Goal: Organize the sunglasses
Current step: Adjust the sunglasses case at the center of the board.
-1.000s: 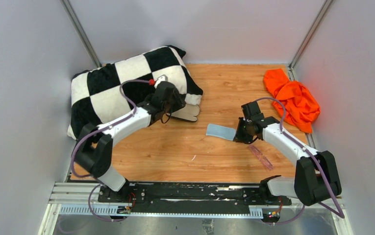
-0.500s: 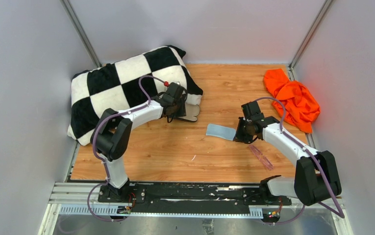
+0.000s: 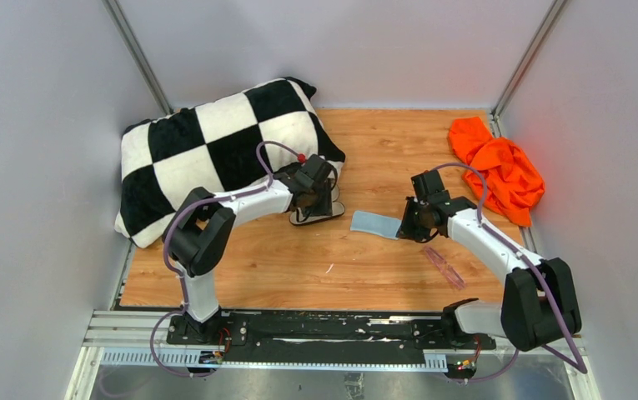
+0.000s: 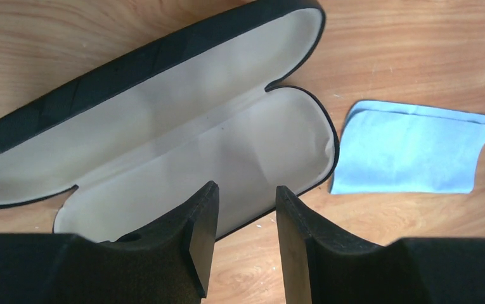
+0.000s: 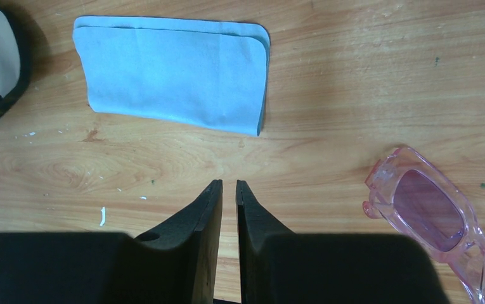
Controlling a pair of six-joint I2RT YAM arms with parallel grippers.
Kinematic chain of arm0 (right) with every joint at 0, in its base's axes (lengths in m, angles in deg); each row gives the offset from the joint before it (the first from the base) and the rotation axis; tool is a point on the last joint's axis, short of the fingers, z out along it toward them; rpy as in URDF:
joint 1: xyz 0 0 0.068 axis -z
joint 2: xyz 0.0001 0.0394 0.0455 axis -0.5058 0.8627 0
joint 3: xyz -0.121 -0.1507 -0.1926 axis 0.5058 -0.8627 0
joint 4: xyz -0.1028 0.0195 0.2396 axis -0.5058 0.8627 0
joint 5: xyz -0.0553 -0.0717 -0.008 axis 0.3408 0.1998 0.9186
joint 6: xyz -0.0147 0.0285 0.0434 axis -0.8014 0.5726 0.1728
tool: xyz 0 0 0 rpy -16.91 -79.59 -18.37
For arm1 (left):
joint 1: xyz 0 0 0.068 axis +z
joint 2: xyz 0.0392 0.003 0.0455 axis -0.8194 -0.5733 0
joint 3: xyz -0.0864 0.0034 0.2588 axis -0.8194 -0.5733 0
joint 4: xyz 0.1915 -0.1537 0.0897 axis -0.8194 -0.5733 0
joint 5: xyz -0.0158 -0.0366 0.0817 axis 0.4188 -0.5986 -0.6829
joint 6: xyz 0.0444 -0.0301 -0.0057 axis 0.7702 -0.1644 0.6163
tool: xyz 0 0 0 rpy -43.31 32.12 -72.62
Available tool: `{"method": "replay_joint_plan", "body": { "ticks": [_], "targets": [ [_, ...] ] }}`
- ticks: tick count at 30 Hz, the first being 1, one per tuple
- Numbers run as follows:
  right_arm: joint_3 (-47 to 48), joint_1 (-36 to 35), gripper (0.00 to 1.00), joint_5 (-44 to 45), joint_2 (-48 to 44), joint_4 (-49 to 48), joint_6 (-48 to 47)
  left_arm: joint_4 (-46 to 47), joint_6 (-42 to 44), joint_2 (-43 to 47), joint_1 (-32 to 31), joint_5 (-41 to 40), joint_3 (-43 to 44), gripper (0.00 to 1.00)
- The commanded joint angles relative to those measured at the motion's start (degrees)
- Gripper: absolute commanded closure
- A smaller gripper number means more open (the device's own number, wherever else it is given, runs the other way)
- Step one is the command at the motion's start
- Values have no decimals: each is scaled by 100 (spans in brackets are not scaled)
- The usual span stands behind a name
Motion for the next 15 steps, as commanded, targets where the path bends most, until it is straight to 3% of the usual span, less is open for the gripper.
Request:
{"method": "replay_joint_plan", "body": {
  "ticks": [1, 10, 15],
  "targets": [
    [73, 88, 80, -11, -223, 163, -29, -188, -35, 75, -107, -27, 232, 56],
    [121, 297, 77, 95, -351, 238, -332, -150, 79, 941, -370, -519, 176, 52],
    [87, 485, 76, 21, -405, 253, -435, -25, 151, 997, -756, -242, 380, 54]
  ]
}}
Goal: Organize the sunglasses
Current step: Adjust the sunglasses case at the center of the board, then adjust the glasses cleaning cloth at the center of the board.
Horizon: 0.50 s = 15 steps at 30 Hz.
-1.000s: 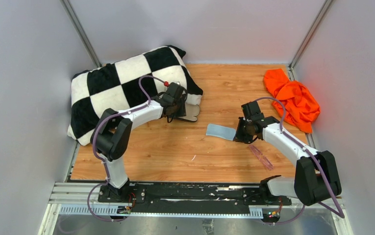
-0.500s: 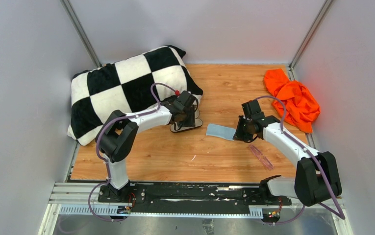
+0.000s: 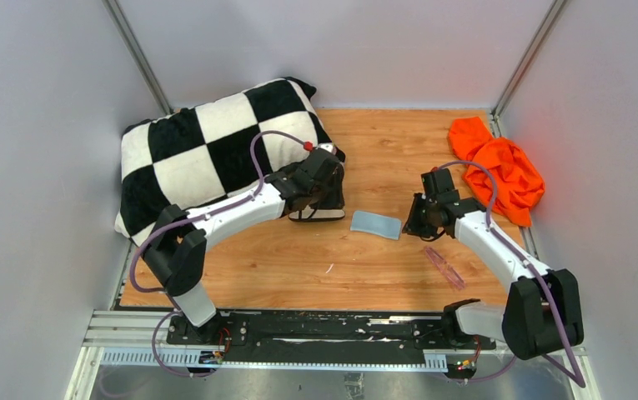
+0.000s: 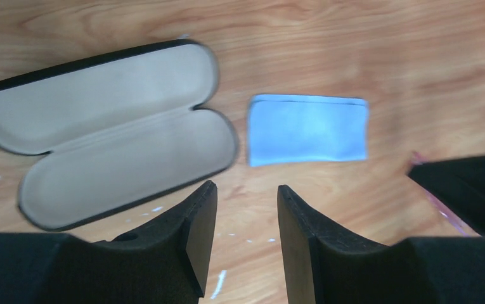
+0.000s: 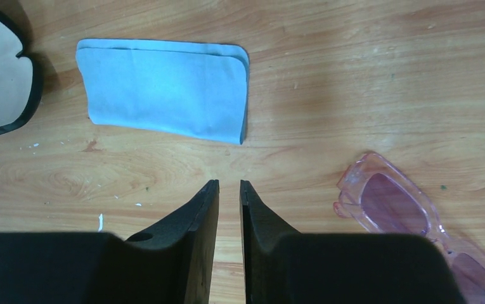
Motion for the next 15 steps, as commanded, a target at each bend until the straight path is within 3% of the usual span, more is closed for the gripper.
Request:
{"method": "replay_joint_plan", "body": {
  "ticks": [1, 9, 15],
  "targets": [
    [76, 202, 76, -13, -144, 230, -216, 185, 73, -5, -407, 94, 275, 54],
    [-3, 318, 76, -69, -382, 404, -372, 269, -85, -1143, -737, -64, 876, 52],
    [-132, 443, 75, -78, -598, 518, -490, -173, 48, -2024, -737, -154, 1652, 52]
  ]
}}
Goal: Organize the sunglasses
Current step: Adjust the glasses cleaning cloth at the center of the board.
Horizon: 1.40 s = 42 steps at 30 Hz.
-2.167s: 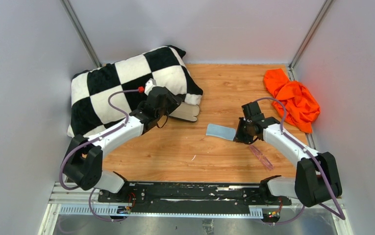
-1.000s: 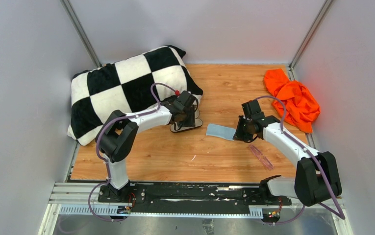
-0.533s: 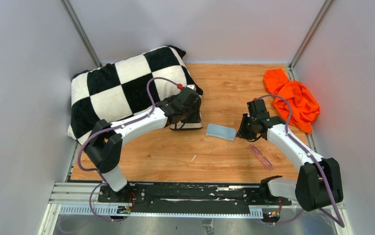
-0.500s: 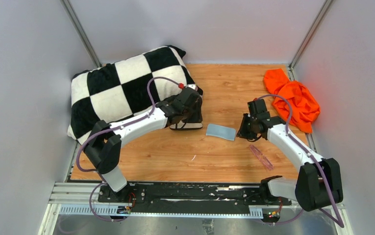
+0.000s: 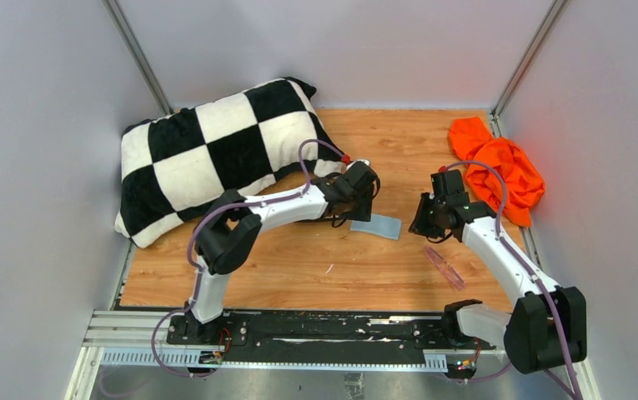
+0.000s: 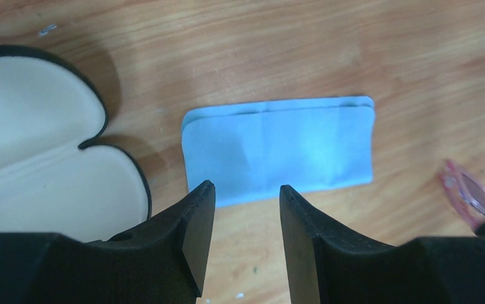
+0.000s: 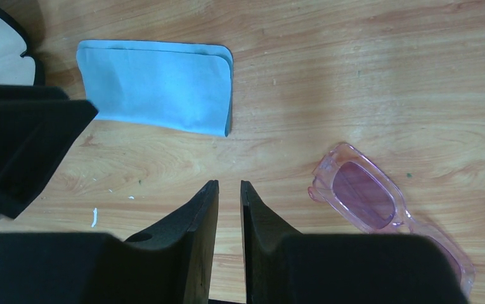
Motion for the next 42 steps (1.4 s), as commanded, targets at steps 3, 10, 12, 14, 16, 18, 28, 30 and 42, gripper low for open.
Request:
{"method": "replay_joint_plan", "body": {
  "ticks": [3, 10, 12, 14, 16, 18, 28, 30, 42],
  "targets": [
    [-172, 204, 75, -63, -253, 303, -219, -464, 72, -505, 0, -418, 633, 52],
    [-228, 242, 75, -133, -276, 312, -239, -815, 26, -688, 0, -861, 706, 52],
    [-230, 243, 75, -139, -265, 306, -234, -806, 12, -716, 0, -825, 672, 52],
    [-218, 243, 75, -148, -248, 304, -230, -807, 0, -751, -7, -808, 647, 52],
    [-204, 243, 75, -149, -235, 309, -224, -803, -19, -794, -1, -825, 629, 52],
    [-188, 243, 75, -149, -231, 312, -232, -729, -6, -802, 0, -789, 567, 52],
    [-151, 243, 75, -158, -186, 312, -223, -617, -63, -1019, 3, -525, 507, 53],
    [-135, 243, 75, -149, -175, 320, -217, -624, -53, -1098, 0, -435, 540, 53],
    [-29, 238, 69, -309, 109, 291, -294, -423, -224, -1084, 9, -27, 465, 71]
  ]
}}
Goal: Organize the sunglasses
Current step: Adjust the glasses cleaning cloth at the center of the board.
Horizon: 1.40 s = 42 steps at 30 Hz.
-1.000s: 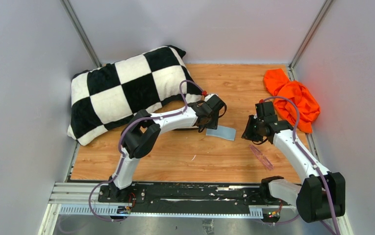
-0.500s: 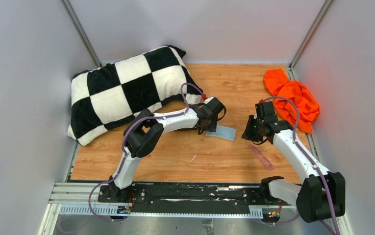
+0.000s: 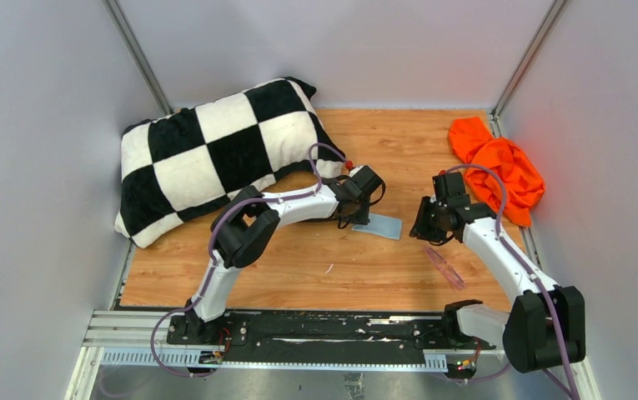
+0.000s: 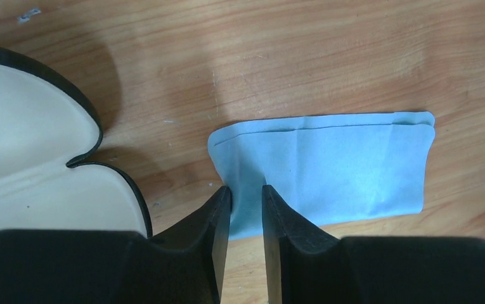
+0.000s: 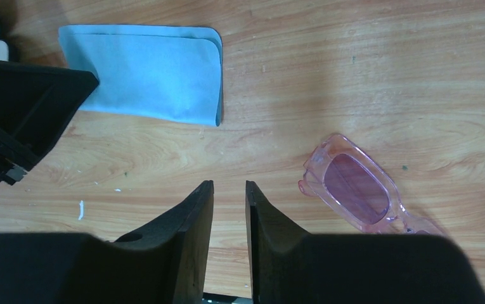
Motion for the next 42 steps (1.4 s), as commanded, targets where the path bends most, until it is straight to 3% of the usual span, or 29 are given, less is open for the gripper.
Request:
{"method": "replay_joint_plan", "body": {
  "ticks": [1, 15, 24, 32, 36, 42],
  "targets": [
    [96, 96, 66, -272, 249, 111, -128, -6, -91, -208, 4, 185, -121, 72],
    [336, 96, 63, -388, 1749, -752, -360, 28, -148, -154, 31, 377, -175, 100],
    [563, 100, 63, 50, 2379, -916, -469, 127, -98, -108, 40, 483, -228, 100],
    [641, 101, 67, -161, 2793, -1065, -458, 150, -69, -130, 57, 562, -224, 100],
    [628, 92, 75, -166, 2814, -1074, -437, 171, -56, -126, 66, 588, -226, 100],
    [646, 96, 97, -385, 2845, -1096, -409, 172, -31, -97, 66, 688, -207, 100]
  ]
}}
